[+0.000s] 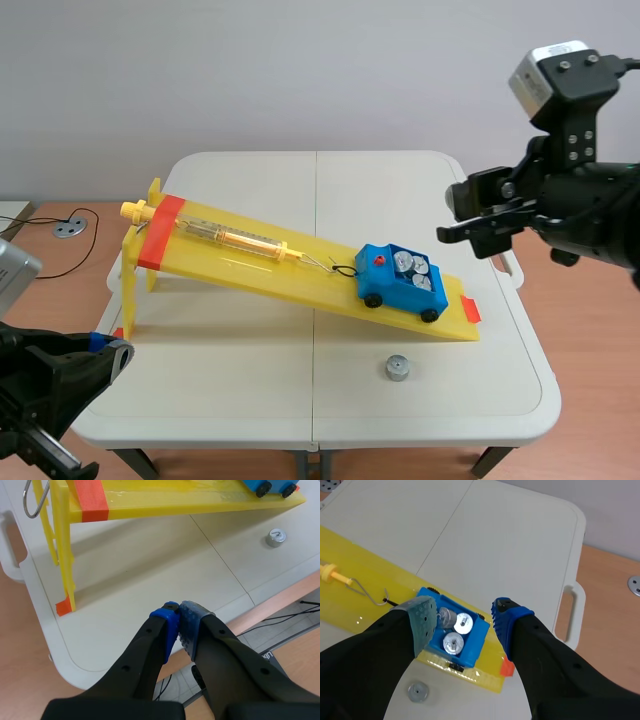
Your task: Place the four metal weights on the blue cart on the ramp.
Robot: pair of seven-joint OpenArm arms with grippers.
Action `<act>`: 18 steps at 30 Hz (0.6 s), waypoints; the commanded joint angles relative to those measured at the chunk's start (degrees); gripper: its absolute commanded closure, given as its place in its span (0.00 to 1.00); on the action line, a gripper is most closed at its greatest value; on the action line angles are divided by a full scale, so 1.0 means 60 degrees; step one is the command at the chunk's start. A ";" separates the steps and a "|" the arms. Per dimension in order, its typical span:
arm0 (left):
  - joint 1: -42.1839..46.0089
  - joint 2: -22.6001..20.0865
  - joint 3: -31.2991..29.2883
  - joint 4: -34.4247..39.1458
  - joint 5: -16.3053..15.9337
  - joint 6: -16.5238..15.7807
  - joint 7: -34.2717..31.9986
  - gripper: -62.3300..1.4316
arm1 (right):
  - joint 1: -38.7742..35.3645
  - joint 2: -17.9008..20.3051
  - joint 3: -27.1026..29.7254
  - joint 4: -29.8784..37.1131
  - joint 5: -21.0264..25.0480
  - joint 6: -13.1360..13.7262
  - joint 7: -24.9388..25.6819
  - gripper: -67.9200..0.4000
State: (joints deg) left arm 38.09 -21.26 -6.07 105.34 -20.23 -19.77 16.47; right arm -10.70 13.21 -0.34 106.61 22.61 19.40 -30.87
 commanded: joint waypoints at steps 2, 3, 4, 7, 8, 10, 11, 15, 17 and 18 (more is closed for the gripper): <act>-0.0189 0.0073 -0.0153 0.0674 -0.0670 -0.0244 -0.0809 0.92 | -0.0211 0.0725 0.0521 0.1169 0.1056 0.0484 0.0685 0.59; -0.0189 0.0073 -0.0153 0.0674 -0.0670 -0.0244 -0.0809 0.92 | -0.0408 0.0823 0.0645 0.1282 0.1180 0.0579 0.0612 0.59; -0.0189 0.0073 -0.0153 0.0674 -0.0670 -0.0244 -0.0809 0.92 | -0.0597 0.0918 0.0765 0.1384 0.1326 0.0674 0.0535 0.58; -0.0189 0.0073 -0.0153 0.0674 -0.0670 -0.0244 -0.0812 0.92 | -0.1082 0.1137 0.1035 0.1596 0.1570 0.0790 0.0324 0.56; -0.0189 0.0073 -0.0153 0.0674 -0.0670 -0.0244 -0.0812 0.92 | -0.1224 0.1162 0.1089 0.1603 0.1563 0.0787 0.0321 0.56; -0.0189 0.0073 -0.0153 0.0674 -0.0670 -0.0244 -0.0812 0.92 | -0.1479 0.1155 0.1107 0.1599 0.1559 0.0783 0.0310 0.56; -0.0189 0.0073 -0.0153 0.0674 -0.0670 -0.0244 -0.0812 0.92 | -0.1610 0.1137 0.1089 0.1581 0.1559 0.0783 0.0361 0.56; -0.0193 0.0073 -0.0153 0.0674 -0.0670 -0.0244 -0.0812 0.92 | -0.1792 0.0860 0.0783 0.1188 0.1341 0.0780 0.0685 0.56; -0.0193 0.0073 -0.0153 0.0674 -0.0670 -0.0244 -0.0809 0.92 | -0.1756 0.0678 0.0543 0.0809 0.1005 0.0780 0.1064 0.56; -0.0193 0.0073 -0.0153 0.0674 -0.0670 -0.0244 -0.0809 0.92 | -0.1723 0.0586 0.0408 0.0594 0.0889 0.0776 0.1180 0.56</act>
State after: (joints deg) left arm 38.09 -21.26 -6.07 105.34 -20.23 -19.77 16.47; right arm -24.14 16.62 3.77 109.40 27.64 23.35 -32.62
